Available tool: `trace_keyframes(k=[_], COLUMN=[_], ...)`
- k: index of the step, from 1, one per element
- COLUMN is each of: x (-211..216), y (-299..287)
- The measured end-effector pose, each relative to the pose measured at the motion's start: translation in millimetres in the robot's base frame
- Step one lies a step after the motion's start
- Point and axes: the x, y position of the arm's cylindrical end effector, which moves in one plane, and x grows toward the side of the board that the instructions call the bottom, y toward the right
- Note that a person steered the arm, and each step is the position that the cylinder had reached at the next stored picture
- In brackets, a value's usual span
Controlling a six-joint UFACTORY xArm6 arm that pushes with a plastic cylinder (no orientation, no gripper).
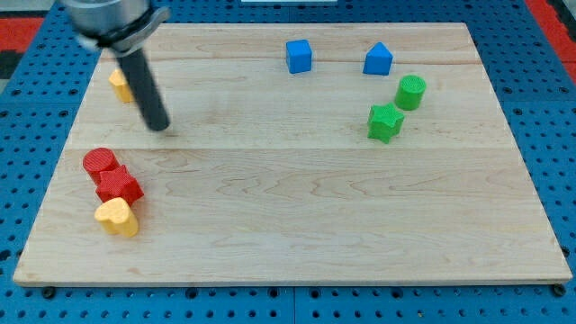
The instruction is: Push the yellow hexagon towards the red circle
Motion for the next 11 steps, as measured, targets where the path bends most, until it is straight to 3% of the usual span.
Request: trace_keyframes(k=[1, 2, 3, 6, 7, 8, 11], x=[-92, -127, -118, -44, -44, -77, -36], y=[6, -33, -60, -51, -59, -99, -100])
